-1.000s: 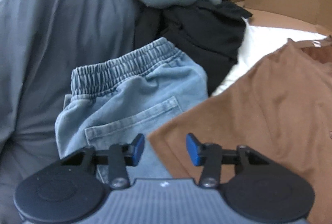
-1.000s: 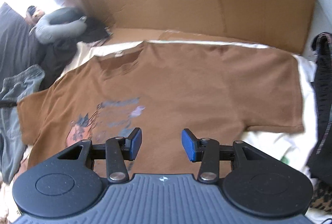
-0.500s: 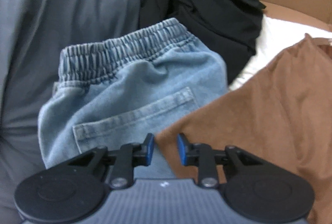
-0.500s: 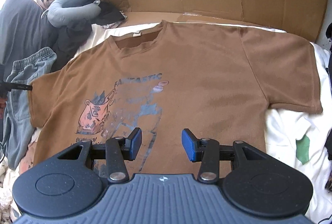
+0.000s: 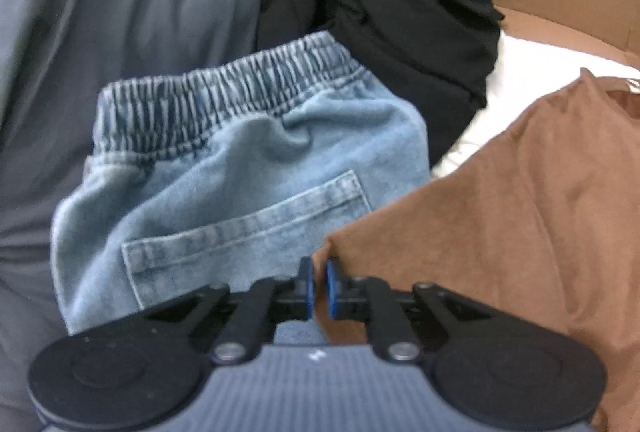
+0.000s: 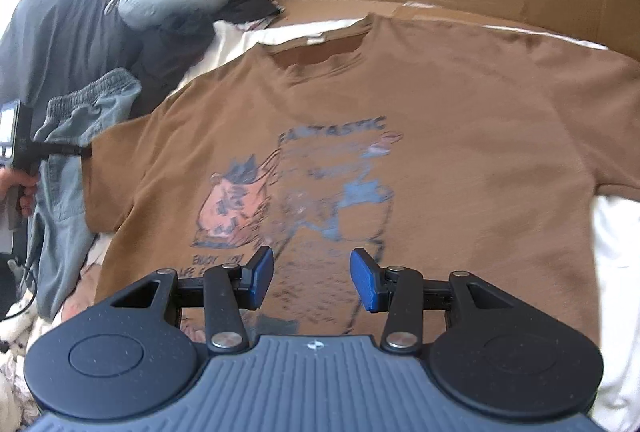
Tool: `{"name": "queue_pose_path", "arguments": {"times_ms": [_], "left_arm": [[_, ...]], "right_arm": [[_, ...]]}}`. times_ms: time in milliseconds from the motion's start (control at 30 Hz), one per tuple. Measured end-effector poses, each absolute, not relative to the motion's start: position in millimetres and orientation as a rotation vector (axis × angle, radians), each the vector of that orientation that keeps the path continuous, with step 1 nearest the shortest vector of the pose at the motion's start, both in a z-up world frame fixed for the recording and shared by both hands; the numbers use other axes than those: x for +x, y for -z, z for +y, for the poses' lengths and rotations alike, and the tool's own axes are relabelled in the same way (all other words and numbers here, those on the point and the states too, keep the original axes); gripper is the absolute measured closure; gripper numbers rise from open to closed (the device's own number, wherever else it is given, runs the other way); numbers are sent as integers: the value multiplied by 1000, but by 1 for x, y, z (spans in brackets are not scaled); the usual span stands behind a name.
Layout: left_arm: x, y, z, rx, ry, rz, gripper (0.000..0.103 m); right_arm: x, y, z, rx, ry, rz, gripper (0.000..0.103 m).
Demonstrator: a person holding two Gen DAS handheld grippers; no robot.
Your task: Fold clothes
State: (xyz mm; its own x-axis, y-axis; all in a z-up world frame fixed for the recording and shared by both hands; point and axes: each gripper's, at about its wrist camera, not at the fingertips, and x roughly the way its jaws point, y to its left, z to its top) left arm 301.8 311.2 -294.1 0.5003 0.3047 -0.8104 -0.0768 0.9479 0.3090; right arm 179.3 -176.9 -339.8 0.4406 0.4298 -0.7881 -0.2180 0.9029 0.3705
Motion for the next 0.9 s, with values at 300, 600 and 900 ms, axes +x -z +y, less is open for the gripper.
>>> {"name": "queue_pose_path", "arguments": {"times_ms": [300, 600, 900], "left_arm": [[306, 266, 323, 230, -277, 976, 98], [328, 267, 330, 287, -290, 979, 98], [353, 284, 328, 338, -293, 1013, 97]], "right_arm": [[178, 344, -160, 192, -453, 1068, 53], [181, 350, -153, 194, -461, 1087, 53], [178, 356, -144, 185, -475, 1110, 52]]}}
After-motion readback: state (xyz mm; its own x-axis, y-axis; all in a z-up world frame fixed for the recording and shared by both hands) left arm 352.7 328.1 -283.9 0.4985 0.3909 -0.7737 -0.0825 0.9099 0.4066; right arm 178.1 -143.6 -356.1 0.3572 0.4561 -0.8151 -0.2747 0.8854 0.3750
